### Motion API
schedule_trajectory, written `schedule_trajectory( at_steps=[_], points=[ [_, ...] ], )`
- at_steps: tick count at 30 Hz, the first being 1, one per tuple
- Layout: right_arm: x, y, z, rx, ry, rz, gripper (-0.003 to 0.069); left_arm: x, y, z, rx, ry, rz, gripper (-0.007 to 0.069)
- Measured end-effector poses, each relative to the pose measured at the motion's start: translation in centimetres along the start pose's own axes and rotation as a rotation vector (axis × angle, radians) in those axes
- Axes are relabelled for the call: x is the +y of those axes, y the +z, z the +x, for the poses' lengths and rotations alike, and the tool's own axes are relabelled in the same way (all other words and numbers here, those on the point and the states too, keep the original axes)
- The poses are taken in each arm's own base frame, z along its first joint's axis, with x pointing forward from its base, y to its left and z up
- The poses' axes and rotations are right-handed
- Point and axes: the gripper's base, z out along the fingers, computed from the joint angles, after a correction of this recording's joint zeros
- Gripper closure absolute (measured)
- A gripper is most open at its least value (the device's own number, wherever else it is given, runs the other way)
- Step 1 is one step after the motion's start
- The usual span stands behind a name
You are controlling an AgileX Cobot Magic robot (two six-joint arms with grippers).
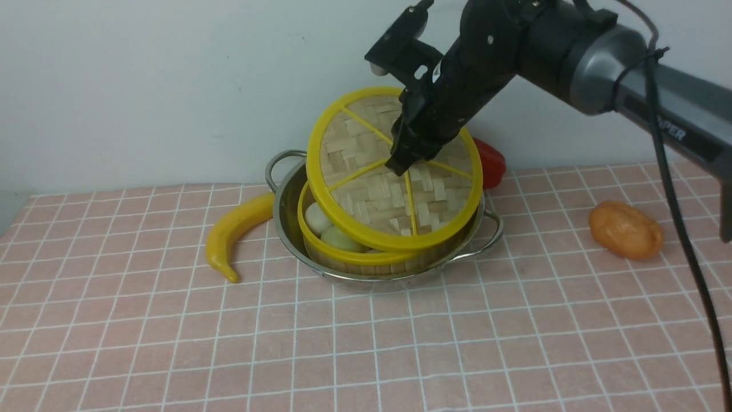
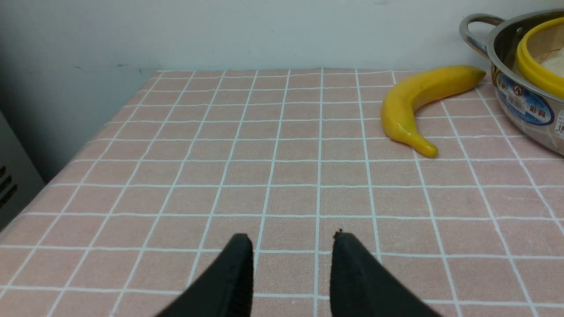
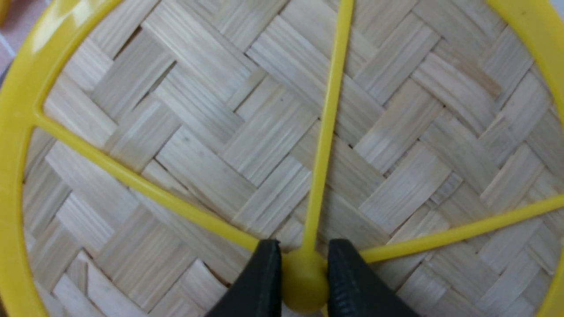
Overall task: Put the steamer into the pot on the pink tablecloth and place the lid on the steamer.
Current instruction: 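Place the bamboo steamer lid onto the steamer basket in the pot with the right gripper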
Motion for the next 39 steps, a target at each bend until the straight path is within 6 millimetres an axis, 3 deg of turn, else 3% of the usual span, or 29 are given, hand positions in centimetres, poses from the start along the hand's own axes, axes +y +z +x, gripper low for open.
schedule_trajectory(
  at_steps=[12,24,32,36,38,39],
  points=[
    [0.4,2.6,0.3,-0.016,-0.099,-0.018,0.0511,0.0,0.0,0.0,0.0,0.0,0.0,0.0382],
    [0.3,0.8,-1.3,-0.067,-0.112,-0.013,0.0512,0.0,0.0,0.0,0.0,0.0,0.0,0.0382],
    [0.6,1.7,-0.9,-0.044,-0.097,-0.047,0.0512,0.0,0.0,0.0,0.0,0.0,0.0,0.0382],
    [0.4,0.6,-1.6,-0.059,-0.107,-0.032,0.0512,0.0,0.0,0.0,0.0,0.0,0.0,0.0382],
    [0.2,-1.9,-2.6,-0.088,-0.101,-0.017,0.0512,0.0,0.0,0.0,0.0,0.0,0.0,0.0382],
    [0.1,-2.0,-2.6,-0.091,-0.102,-0.015,0.0512,0.0,0.0,0.0,0.0,0.0,0.0,0.0382]
  ],
)
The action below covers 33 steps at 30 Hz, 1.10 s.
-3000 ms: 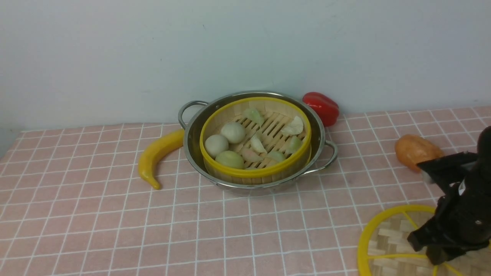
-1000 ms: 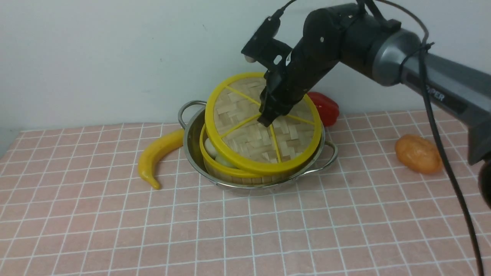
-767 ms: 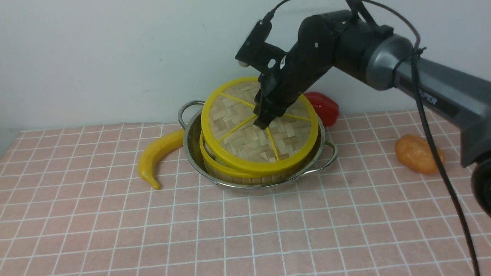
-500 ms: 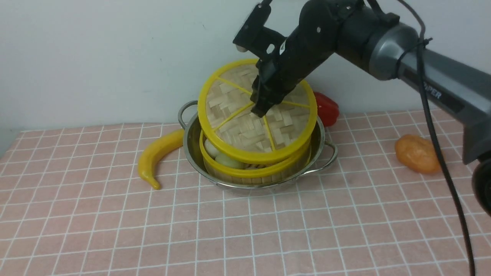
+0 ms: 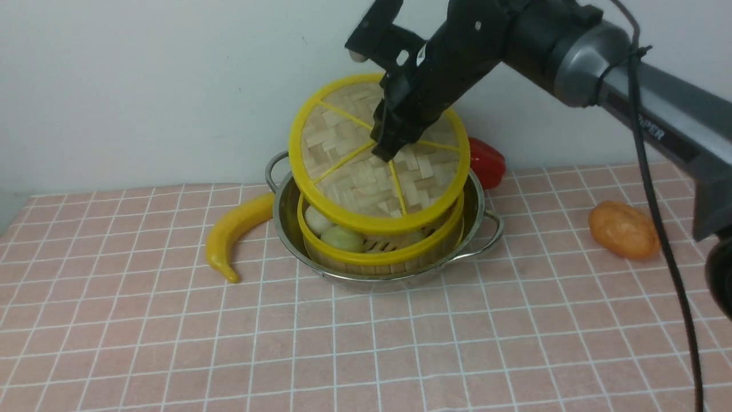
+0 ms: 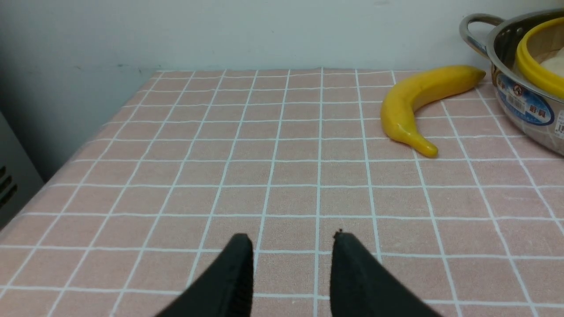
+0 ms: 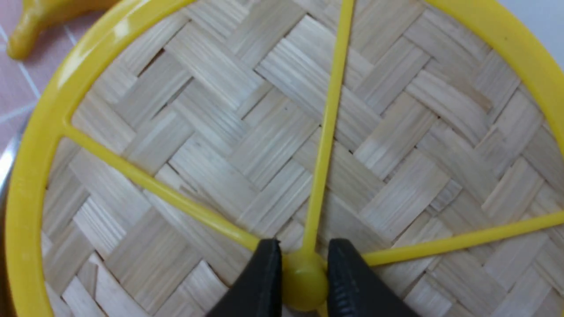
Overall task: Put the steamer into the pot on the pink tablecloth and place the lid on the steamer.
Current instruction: 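Place the bamboo steamer lid onto the steamer basket in the pot with the right gripper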
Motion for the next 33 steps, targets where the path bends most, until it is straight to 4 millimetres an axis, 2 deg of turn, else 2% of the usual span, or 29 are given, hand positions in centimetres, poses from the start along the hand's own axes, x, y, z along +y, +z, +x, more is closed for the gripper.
schedule_trajectory(
  at_steps=[1,3,6,10,11,16,21,33],
  points=[
    [0.0,-1.8,-0.6,-0.01,0.006,0.002,0.0512,0.0,0.0,0.0,0.0,0.0,0.0,0.0382],
    [0.1,-3.6,-1.1,-0.005,0.019,-0.005,0.0512,0.0,0.0,0.0,0.0,0.0,0.0,0.0382],
    [0.2,-4.1,-1.0,0.012,0.028,-0.017,0.0512,0.0,0.0,0.0,0.0,0.0,0.0,0.0382],
    [0.3,-1.0,0.1,0.064,0.044,-0.045,0.0512,0.0,0.0,0.0,0.0,0.0,0.0,0.0382],
    [0.4,0.4,0.5,0.075,0.049,-0.052,0.0513,0.0,0.0,0.0,0.0,0.0,0.0,0.0382],
    [0.6,3.0,1.5,0.097,0.064,-0.073,0.0513,0.0,0.0,0.0,0.0,0.0,0.0,0.0382],
    [0.5,4.1,1.7,0.086,0.041,-0.065,0.0513,0.0,0.0,0.0,0.0,0.0,0.0,0.0382],
    [0.5,4.2,1.5,0.052,0.005,-0.061,0.0513,0.0,0.0,0.0,0.0,0.0,0.0,0.0382]
  ],
)
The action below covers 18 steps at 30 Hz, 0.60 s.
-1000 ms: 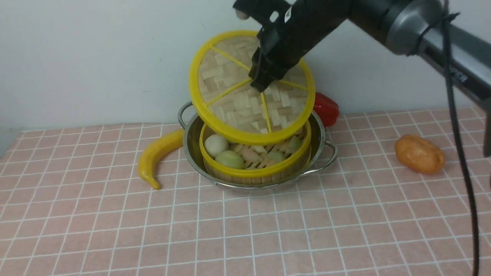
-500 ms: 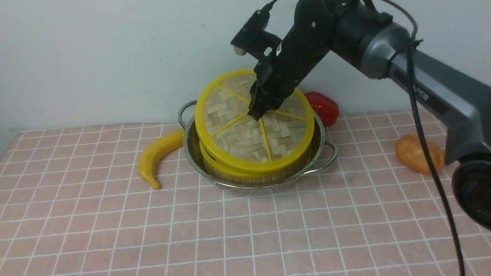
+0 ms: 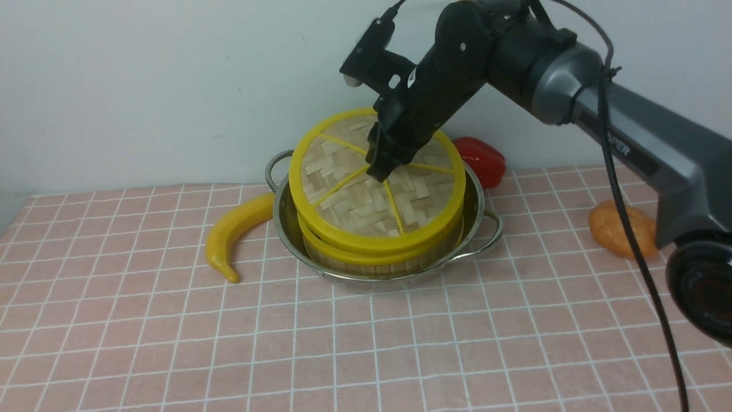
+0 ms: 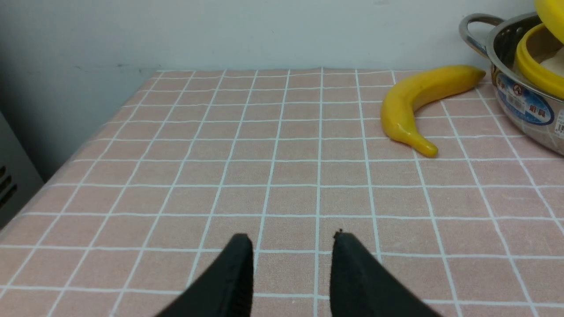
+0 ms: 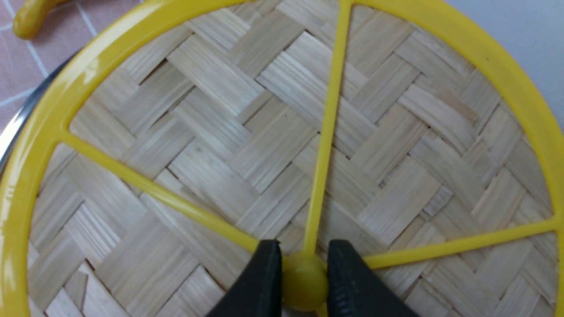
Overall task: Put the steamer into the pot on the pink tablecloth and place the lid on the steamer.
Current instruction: 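Place the bamboo steamer lid onto the steamer basket in the pot with the right gripper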
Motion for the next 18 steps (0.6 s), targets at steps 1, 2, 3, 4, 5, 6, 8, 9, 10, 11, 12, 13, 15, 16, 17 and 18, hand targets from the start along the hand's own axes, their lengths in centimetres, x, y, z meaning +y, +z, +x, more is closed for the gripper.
schedule_trajectory(
  at_steps=[1,2,3,4,5,6,8,9,10,11,12,13,15,16,17,18],
  points=[
    [0.0,0.0,-0.01,-0.001,0.0,0.0,0.0513,0.0,0.0,0.0,0.0,0.0,0.0,0.0382],
    [0.01,0.0,-0.05,-0.006,0.002,-0.001,0.0513,0.0,0.0,0.0,0.0,0.0,0.0,0.0382],
    [0.02,0.0,-0.07,-0.008,0.004,-0.002,0.0513,0.0,0.0,0.0,0.0,0.0,0.0,0.0382],
    [-0.05,0.0,-0.21,-0.024,0.002,0.006,0.0513,0.0,0.0,0.0,0.0,0.0,0.0,0.0382],
    [-0.06,0.0,-0.23,-0.026,0.002,0.007,0.0513,0.0,0.0,0.0,0.0,0.0,0.0,0.0382],
    [-0.12,-0.01,-0.31,-0.035,0.002,0.013,0.0513,0.0,0.0,0.0,0.0,0.0,0.0,0.0382],
    [-0.13,-0.01,-0.35,-0.038,0.001,0.014,0.0513,0.0,0.0,0.0,0.0,0.0,0.0,0.0382],
    [-0.13,-0.01,-0.35,-0.038,0.001,0.014,0.0513,0.0,0.0,0.0,0.0,0.0,0.0,0.0382],
    [-0.13,0.01,-0.34,-0.038,0.001,0.014,0.0513,0.0,0.0,0.0,0.0,0.0,0.0,0.0382],
    [-0.13,0.06,-0.32,-0.037,0.002,0.014,0.0513,0.0,0.0,0.0,0.0,0.0,0.0,0.0382],
    [-0.13,0.11,-0.3,-0.036,0.002,0.013,0.0513,0.0,0.0,0.0,0.0,0.0,0.0,0.0382],
    [-0.11,0.17,-0.25,-0.032,0.002,0.011,0.0513,0.0,0.0,0.0,0.0,0.0,0.0,0.0382],
    [-0.07,0.17,-0.19,-0.026,0.002,0.007,0.0513,0.0,0.0,0.0,0.0,0.0,0.0,0.0382],
    [-0.05,0.17,-0.16,-0.023,0.002,0.005,0.0513,0.0,0.0,0.0,0.0,0.0,0.0,0.0382],
    [-0.05,0.11,-0.18,-0.023,0.002,0.005,0.0513,0.0,0.0,0.0,0.0,0.0,0.0,0.0382],
    [-0.02,-0.31,-0.3,-0.023,0.001,0.004,0.0513,0.0,0.0,0.0,0.0,0.0,0.0,0.0382]
  ],
)
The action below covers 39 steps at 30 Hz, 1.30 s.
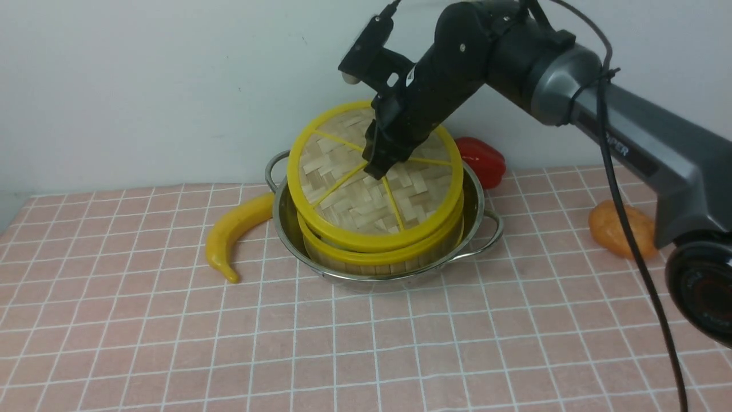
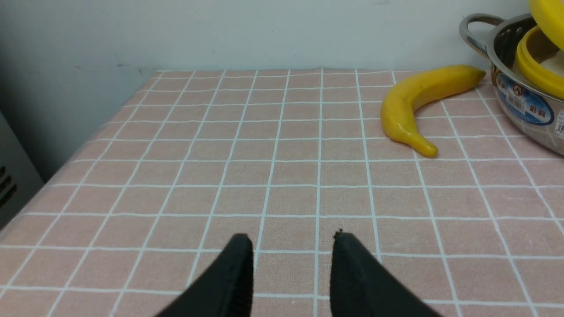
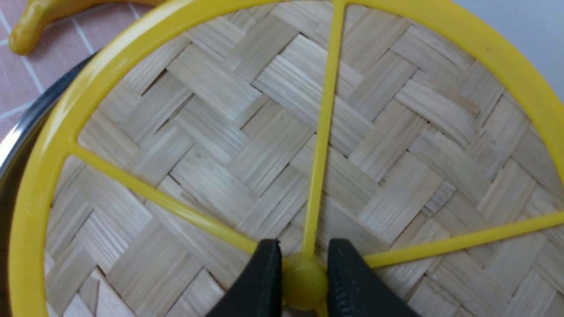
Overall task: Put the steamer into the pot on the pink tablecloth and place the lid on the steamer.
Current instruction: 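Place the bamboo steamer lid onto the steamer basket in the pot with the right gripper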
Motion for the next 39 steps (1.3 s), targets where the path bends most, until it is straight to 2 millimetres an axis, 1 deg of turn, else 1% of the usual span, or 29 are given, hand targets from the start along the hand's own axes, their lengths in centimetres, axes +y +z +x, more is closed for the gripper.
schedule_trajectory(
  at_steps=[2,4,5,6,7,8,10,11,12,13,14,16,17,26,35,38,39],
  points=[
    [0.1,-0.6,-0.1,0.003,0.002,-0.003,0.0513,0.0,0.0,0.0,0.0,0.0,0.0,0.0382],
    [0.1,-2.2,-0.6,-0.002,0.005,-0.004,0.0513,0.0,0.0,0.0,0.0,0.0,0.0,0.0382],
    [0.2,-2.4,-0.7,-0.003,0.006,-0.004,0.0513,0.0,0.0,0.0,0.0,0.0,0.0,0.0382],
    [0.2,-3.0,-0.9,-0.011,0.008,0.0,0.0513,0.0,0.0,0.0,0.0,0.0,0.0,0.0382],
    [0.2,-3.1,-0.9,-0.013,0.009,0.001,0.0513,0.0,0.0,0.0,0.0,0.0,0.0,0.0382],
    [0.2,-3.1,-0.9,-0.013,0.01,0.001,0.0513,0.0,0.0,0.0,0.0,0.0,0.0,0.0382],
    [0.2,-2.4,-0.7,-0.001,0.014,-0.005,0.0513,0.0,0.0,0.0,0.0,0.0,0.0,0.0382],
    [0.2,-1.4,-0.3,0.013,0.017,-0.012,0.0513,0.0,0.0,0.0,0.0,0.0,0.0,0.0382],
    [0.2,-1.1,-0.2,0.018,0.018,-0.014,0.0513,0.0,0.0,0.0,0.0,0.0,0.0,0.0382],
    [0.2,0.0,0.2,0.029,0.022,-0.019,0.0513,0.0,0.0,0.0,0.0,0.0,0.0,0.0382],
    [0.2,0.7,0.5,0.037,0.024,-0.022,0.0513,0.0,0.0,0.0,0.0,0.0,0.0,0.0382],
    [0.2,1.5,0.9,0.046,0.027,-0.026,0.0513,0.0,0.0,0.0,0.0,0.0,0.0,0.0382],
    [0.2,1.6,0.9,0.045,0.027,-0.025,0.0513,0.0,0.0,0.0,0.0,0.0,0.0,0.0382],
    [-0.2,1.5,0.3,-0.016,0.01,0.011,0.0513,0.0,0.0,0.0,0.0,0.0,0.0,0.0382],
    [-0.1,1.4,0.4,-0.006,0.006,0.004,0.0513,0.0,0.0,0.0,0.0,0.0,0.0,0.0382],
    [0.0,0.3,0.1,-0.004,0.002,0.001,0.0513,0.0,0.0,0.0,0.0,0.0,0.0,0.0382],
    [0.0,-0.4,-0.2,-0.01,0.002,0.002,0.0513,0.0,0.0,0.0,0.0,0.0,0.0,0.0382]
  ],
)
